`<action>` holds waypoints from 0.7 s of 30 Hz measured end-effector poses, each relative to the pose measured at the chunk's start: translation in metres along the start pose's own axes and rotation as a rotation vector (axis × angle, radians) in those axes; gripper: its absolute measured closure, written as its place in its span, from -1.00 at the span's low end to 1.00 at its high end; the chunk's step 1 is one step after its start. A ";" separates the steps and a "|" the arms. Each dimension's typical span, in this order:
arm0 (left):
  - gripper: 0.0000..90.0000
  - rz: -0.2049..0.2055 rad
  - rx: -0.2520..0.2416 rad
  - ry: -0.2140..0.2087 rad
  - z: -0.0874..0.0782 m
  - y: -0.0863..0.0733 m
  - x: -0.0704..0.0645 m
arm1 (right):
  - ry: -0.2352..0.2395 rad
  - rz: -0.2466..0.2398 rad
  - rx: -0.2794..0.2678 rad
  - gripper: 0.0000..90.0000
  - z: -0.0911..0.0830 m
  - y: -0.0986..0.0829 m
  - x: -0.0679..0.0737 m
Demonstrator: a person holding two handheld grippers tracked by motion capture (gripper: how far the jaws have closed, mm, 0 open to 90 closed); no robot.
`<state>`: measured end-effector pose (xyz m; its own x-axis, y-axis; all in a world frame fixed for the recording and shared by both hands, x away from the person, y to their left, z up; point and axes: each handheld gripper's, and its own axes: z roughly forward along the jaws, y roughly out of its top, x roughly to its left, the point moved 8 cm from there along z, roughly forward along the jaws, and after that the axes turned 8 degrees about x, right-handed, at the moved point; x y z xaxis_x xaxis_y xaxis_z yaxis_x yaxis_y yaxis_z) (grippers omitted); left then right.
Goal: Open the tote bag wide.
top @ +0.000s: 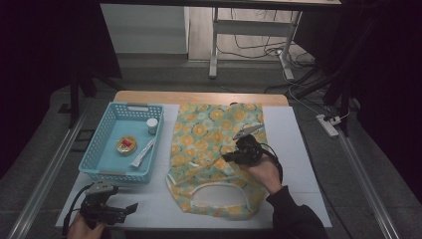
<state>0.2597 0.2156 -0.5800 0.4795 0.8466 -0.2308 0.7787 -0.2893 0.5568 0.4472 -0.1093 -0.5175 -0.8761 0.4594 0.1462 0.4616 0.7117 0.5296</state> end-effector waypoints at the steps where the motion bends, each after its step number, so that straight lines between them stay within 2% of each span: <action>1: -0.97 0.000 0.000 0.000 0.000 0.000 0.000 | -0.005 0.003 -0.001 0.99 0.001 0.002 -0.003; 7: -0.97 0.002 0.001 0.003 0.000 0.000 0.000 | -0.039 0.012 -0.021 0.99 0.002 0.016 -0.026; 8: -0.97 0.002 0.001 0.002 0.000 0.000 0.000 | -0.039 0.012 -0.021 0.99 0.002 0.016 -0.026; 9: -0.97 0.001 0.001 0.002 0.000 0.000 0.000 | -0.047 0.017 -0.019 0.99 0.003 0.019 -0.033; 14: -0.97 -0.001 0.002 0.001 0.000 0.000 0.000 | -0.053 0.029 -0.036 0.99 0.006 0.026 -0.045; 21: -0.97 0.002 0.002 0.000 0.000 0.000 0.000 | -0.098 0.025 -0.031 0.99 0.019 0.037 -0.065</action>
<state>0.2599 0.2155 -0.5804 0.4811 0.8461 -0.2294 0.7786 -0.2922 0.5554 0.5239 -0.1029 -0.5235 -0.8459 0.5276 0.0780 0.4772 0.6834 0.5525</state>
